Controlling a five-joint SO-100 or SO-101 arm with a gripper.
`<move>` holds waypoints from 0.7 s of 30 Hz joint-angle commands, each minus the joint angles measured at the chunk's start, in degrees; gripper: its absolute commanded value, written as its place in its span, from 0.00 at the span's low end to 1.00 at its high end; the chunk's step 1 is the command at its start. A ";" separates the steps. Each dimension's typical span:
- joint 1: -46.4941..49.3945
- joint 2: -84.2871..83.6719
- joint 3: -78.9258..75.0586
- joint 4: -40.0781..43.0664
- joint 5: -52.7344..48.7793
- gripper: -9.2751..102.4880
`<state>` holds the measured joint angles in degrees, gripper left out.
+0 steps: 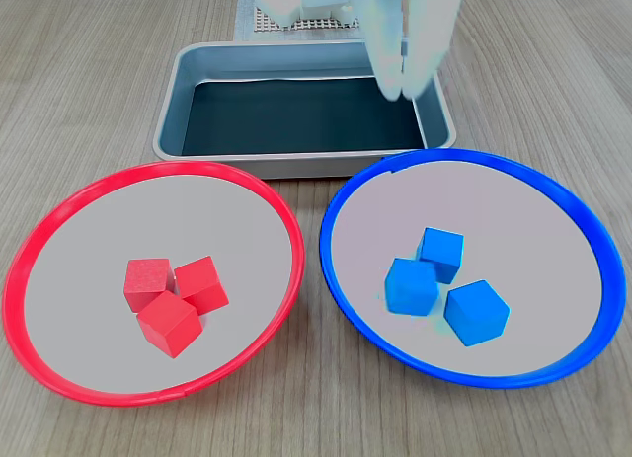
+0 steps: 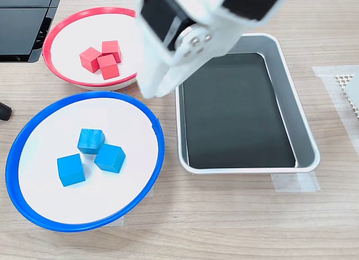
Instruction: Move six blocks tray to matching dishes
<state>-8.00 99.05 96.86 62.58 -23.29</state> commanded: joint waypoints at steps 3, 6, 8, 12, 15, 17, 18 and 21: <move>4.04 23.73 20.92 -12.92 20.39 0.08; 4.57 43.42 38.23 -19.25 28.56 0.08; 4.48 53.35 45.35 -18.37 29.09 0.08; 5.62 69.35 58.18 -15.29 27.33 0.08; 8.09 79.54 65.30 -10.90 25.31 0.08; 9.40 84.90 68.55 -8.44 24.17 0.08; 9.67 86.92 69.87 -7.56 23.47 0.08; 10.20 91.23 73.65 -6.33 22.76 0.08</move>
<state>1.58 186.77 168.49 55.28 0.44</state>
